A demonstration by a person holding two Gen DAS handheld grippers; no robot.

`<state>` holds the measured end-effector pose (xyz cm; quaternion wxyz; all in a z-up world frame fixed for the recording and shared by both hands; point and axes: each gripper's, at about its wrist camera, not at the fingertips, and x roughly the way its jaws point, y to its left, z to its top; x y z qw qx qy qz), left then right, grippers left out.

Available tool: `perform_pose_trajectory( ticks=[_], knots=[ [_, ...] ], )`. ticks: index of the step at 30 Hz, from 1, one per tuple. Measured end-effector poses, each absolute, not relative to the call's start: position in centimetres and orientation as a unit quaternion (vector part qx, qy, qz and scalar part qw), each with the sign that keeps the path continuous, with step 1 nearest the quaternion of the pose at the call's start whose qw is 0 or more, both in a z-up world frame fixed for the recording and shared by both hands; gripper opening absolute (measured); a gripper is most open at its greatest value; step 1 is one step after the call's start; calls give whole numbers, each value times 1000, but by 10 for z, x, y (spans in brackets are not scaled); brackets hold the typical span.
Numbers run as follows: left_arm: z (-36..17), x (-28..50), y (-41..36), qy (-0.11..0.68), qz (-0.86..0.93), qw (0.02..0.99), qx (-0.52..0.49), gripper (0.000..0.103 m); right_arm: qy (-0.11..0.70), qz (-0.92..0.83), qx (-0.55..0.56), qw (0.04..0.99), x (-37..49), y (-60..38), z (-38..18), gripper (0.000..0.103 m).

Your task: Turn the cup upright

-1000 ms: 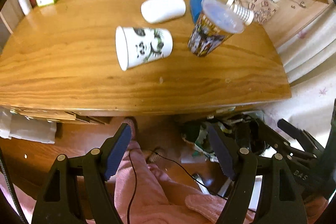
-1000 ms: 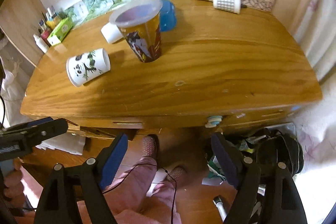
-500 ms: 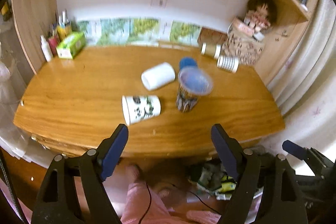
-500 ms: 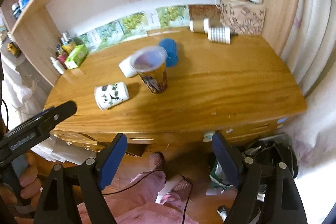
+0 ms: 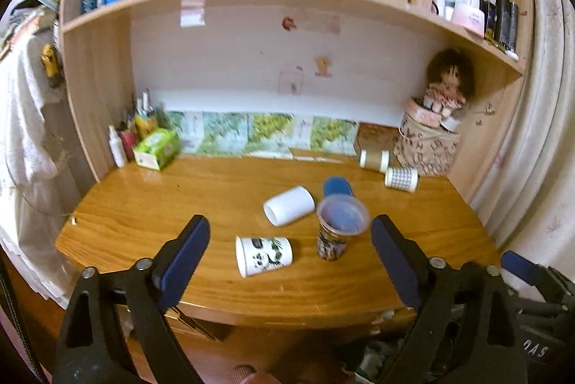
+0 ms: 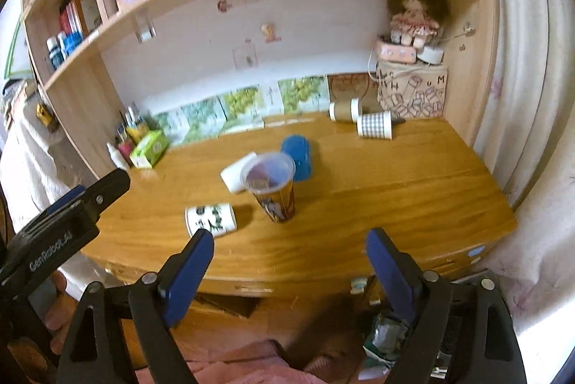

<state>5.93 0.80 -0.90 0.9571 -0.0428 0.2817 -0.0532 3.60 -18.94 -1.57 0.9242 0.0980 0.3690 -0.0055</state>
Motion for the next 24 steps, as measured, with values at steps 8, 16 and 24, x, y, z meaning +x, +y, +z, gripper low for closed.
perform_pose_trajectory(
  ticks=[8,16,24],
  knots=[
    [-2,44,9,249,-28,968,-26,102,309,10,102,945,27,-183,-4,88],
    [-3,42,12,242,-14,970,-27,102,277,9,76,958,20,-173,5,103],
    [3,31,10,210,-2,978,-14,102,252,5,75,965,12,-173,8,103]
  ],
)
